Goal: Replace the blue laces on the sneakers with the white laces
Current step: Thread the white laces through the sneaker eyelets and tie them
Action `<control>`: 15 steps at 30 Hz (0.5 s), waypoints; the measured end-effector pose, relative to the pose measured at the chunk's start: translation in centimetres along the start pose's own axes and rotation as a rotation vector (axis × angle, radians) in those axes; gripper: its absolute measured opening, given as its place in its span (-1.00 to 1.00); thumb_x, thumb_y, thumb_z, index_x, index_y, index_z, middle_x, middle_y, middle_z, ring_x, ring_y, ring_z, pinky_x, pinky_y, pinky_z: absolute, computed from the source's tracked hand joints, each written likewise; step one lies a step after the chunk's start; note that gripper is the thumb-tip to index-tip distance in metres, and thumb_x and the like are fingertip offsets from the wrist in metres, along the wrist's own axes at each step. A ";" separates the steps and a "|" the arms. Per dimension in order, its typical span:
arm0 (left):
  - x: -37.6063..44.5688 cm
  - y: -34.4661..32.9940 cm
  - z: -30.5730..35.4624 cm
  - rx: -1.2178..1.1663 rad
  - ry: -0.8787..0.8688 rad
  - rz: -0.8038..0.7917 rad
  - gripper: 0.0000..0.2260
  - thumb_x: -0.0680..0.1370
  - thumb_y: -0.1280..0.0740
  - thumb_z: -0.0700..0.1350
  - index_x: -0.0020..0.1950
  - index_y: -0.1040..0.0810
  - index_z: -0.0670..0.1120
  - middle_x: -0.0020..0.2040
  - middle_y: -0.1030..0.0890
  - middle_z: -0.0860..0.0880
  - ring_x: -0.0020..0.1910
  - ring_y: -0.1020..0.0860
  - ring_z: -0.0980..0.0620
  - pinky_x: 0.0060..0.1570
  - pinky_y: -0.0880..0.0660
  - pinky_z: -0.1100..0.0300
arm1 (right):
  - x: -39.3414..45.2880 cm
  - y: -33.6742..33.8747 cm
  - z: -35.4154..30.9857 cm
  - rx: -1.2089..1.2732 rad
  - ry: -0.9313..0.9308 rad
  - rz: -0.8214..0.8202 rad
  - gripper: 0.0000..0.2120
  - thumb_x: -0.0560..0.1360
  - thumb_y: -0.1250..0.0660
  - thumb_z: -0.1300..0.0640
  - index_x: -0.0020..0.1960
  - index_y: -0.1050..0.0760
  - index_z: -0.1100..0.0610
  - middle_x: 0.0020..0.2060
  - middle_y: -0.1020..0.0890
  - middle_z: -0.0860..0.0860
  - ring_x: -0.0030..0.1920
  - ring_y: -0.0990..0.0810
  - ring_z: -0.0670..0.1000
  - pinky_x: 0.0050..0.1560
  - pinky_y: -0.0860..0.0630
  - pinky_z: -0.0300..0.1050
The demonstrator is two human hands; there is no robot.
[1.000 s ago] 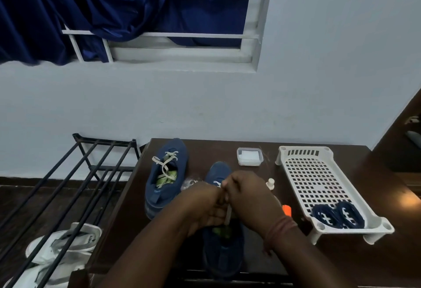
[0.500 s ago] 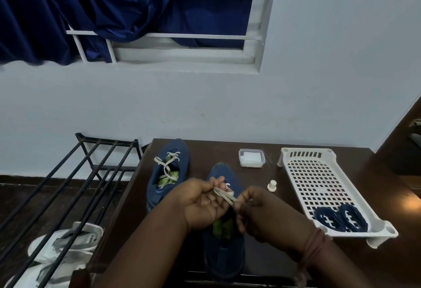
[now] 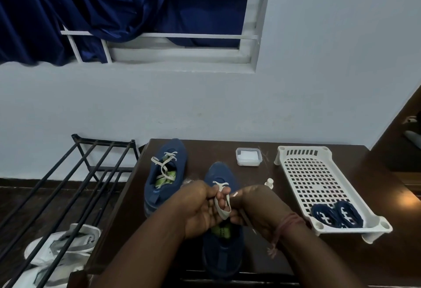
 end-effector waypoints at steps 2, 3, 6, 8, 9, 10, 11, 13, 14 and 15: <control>0.0 0.0 0.1 0.002 -0.035 0.014 -0.71 0.67 -0.13 -0.22 -0.02 -0.63 -0.28 -0.38 -0.51 -0.06 -0.39 -0.46 0.08 -0.15 -0.53 0.15 | -0.2 0.0 -0.5 0.012 0.060 0.057 -0.91 0.47 -0.31 0.43 -0.08 -0.56 0.33 -0.26 -0.65 0.22 -0.39 -0.60 0.02 -0.38 -0.58 -0.16; 0.0 0.0 0.1 0.010 -0.049 0.016 -0.71 0.67 -0.13 -0.22 -0.02 -0.62 -0.28 -0.37 -0.51 -0.06 -0.38 -0.45 0.07 -0.14 -0.52 0.14 | -0.2 0.1 -0.6 0.024 0.065 0.065 -0.89 0.48 -0.30 0.45 -0.04 -0.55 0.33 -0.25 -0.65 0.23 -0.39 -0.61 0.03 -0.38 -0.59 -0.14; 0.3 -0.1 -0.2 0.051 -0.077 0.031 -0.74 0.67 -0.13 -0.20 0.01 -0.59 -0.26 -0.36 -0.51 -0.06 -0.39 -0.46 0.05 -0.14 -0.54 0.10 | -0.6 -0.5 -0.9 0.059 0.040 -0.049 -0.80 0.53 -0.18 0.45 -0.06 -0.57 0.31 -0.30 -0.63 0.17 -0.38 -0.60 0.01 -0.34 -0.58 -0.12; 0.5 -0.1 -0.3 0.049 -0.078 0.041 -0.73 0.67 -0.13 -0.20 -0.06 -0.58 -0.24 -0.37 -0.50 -0.05 -0.42 -0.46 0.06 -0.23 -0.55 0.14 | -0.8 -0.5 -0.7 0.048 -0.009 -0.126 -0.79 0.54 -0.20 0.40 -0.04 -0.61 0.30 -0.26 -0.64 0.14 -0.33 -0.61 0.01 -0.28 -0.57 -0.10; 0.5 -0.2 -0.2 0.044 -0.072 0.029 -0.72 0.66 -0.13 -0.19 -0.10 -0.58 -0.23 -0.36 -0.50 -0.05 -0.41 -0.46 0.06 -0.25 -0.55 0.15 | -0.9 -0.3 -0.5 0.026 -0.038 -0.134 -0.79 0.53 -0.23 0.37 -0.02 -0.64 0.28 -0.23 -0.66 0.12 -0.30 -0.62 -0.01 -0.25 -0.58 -0.11; 0.4 -0.3 -0.2 0.041 -0.067 0.015 -0.71 0.66 -0.14 -0.19 -0.14 -0.59 -0.22 -0.36 -0.49 -0.05 -0.40 -0.47 0.05 -0.25 -0.54 0.15 | -0.8 0.0 -0.2 -0.004 -0.056 -0.130 -0.80 0.53 -0.26 0.34 -0.01 -0.66 0.24 -0.21 -0.67 0.08 -0.29 -0.60 -0.04 -0.24 -0.58 -0.13; 0.4 -0.4 -0.2 0.044 -0.063 0.003 -0.70 0.65 -0.15 -0.17 -0.17 -0.59 -0.21 -0.36 -0.49 -0.05 -0.39 -0.47 0.05 -0.23 -0.53 0.15 | -0.7 0.3 0.0 -0.026 -0.063 -0.120 -0.82 0.54 -0.28 0.31 -0.01 -0.66 0.21 -0.20 -0.68 0.06 -0.29 -0.57 -0.06 -0.24 -0.57 -0.15; 0.3 -0.3 0.0 0.083 -0.063 0.003 -0.68 0.65 -0.17 -0.14 -0.21 -0.60 -0.19 -0.36 -0.50 -0.04 -0.40 -0.49 0.05 -0.19 -0.54 0.13 | -0.4 0.4 0.4 -0.007 -0.061 -0.097 -0.84 0.54 -0.30 0.32 -0.06 -0.65 0.19 -0.23 -0.67 0.05 -0.31 -0.52 -0.08 -0.23 -0.54 -0.18; 0.3 -0.2 0.0 0.113 -0.066 0.012 -0.69 0.66 -0.19 -0.13 -0.20 -0.60 -0.19 -0.36 -0.51 -0.04 -0.41 -0.50 0.06 -0.18 -0.55 0.13 | -0.2 0.4 0.5 0.011 -0.062 -0.087 -0.83 0.54 -0.29 0.34 -0.10 -0.65 0.19 -0.24 -0.66 0.06 -0.33 -0.51 -0.07 -0.24 -0.53 -0.18; 0.1 -0.2 0.1 0.142 -0.069 0.020 -0.71 0.66 -0.21 -0.13 -0.18 -0.60 -0.19 -0.36 -0.52 -0.05 -0.41 -0.52 0.06 -0.18 -0.56 0.14 | -0.1 0.2 0.6 0.015 -0.070 -0.079 -0.80 0.54 -0.27 0.36 -0.12 -0.64 0.19 -0.25 -0.65 0.08 -0.35 -0.50 -0.07 -0.26 -0.53 -0.19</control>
Point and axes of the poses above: each hand's wrist, its own x-axis towards the middle knuckle, its own y-axis out of the back of the hand, z = x × y, the point moved 6 cm from there along x, towards the middle knuckle
